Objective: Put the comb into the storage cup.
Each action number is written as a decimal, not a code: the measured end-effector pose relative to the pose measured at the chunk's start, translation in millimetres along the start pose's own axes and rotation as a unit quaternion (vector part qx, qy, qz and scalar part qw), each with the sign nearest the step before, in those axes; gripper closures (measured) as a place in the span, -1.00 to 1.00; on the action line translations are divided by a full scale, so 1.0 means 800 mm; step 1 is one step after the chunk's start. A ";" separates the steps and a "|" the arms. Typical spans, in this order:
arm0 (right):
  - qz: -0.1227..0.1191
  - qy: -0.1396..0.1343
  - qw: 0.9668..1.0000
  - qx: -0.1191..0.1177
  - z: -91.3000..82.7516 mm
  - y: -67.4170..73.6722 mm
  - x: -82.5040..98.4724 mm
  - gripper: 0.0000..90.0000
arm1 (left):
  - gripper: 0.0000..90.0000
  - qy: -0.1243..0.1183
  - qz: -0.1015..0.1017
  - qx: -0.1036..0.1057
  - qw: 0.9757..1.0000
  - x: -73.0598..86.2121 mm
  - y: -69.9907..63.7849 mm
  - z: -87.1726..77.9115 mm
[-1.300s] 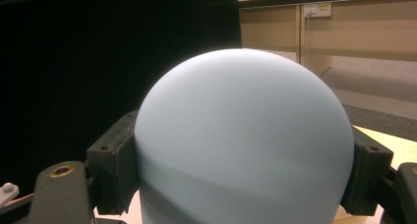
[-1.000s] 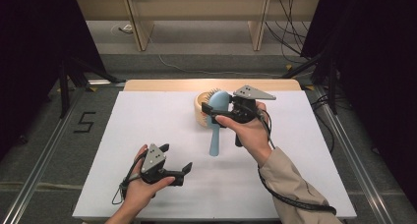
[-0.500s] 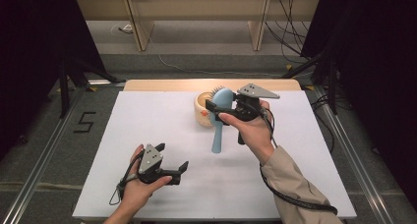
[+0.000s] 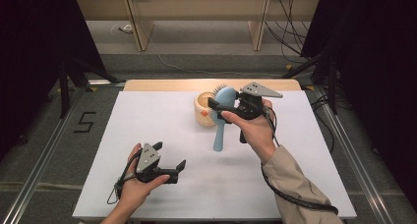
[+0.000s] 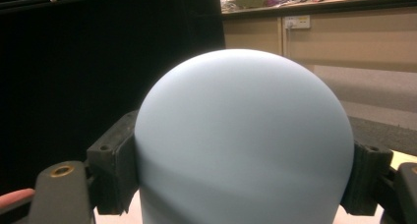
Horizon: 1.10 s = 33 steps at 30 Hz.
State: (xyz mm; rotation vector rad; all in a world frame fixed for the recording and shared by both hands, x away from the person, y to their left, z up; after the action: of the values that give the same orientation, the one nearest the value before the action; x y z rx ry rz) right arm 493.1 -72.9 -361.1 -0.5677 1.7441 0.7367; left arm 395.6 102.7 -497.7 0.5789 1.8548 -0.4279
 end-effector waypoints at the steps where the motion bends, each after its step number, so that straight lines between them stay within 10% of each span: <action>1: 0.001 -0.001 1.000 0.001 0.000 0.000 -0.001 -0.53 | -1.00 0.000 -0.001 -0.001 1.000 0.001 0.001 0.000; 33: 0.006 -0.006 1.000 0.013 -0.002 -0.013 -0.002 -0.53 | -0.99 0.000 -0.004 0.000 1.000 0.001 0.001 -0.001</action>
State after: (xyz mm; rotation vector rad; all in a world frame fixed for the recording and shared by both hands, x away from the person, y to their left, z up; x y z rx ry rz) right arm 499.5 -81.0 -361.2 -0.5355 1.7452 0.7226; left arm 395.1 104.5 -498.4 0.5713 1.8580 -0.4341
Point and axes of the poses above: each handheld gripper's, and its own axes: z roughly forward along the jaws, x roughly out of its underside, y roughly to its left, the point moved 9 cm from there along z, roughly forward along the jaws, and after that the axes turned 2 degrees about -x, right-handed, at the moved point
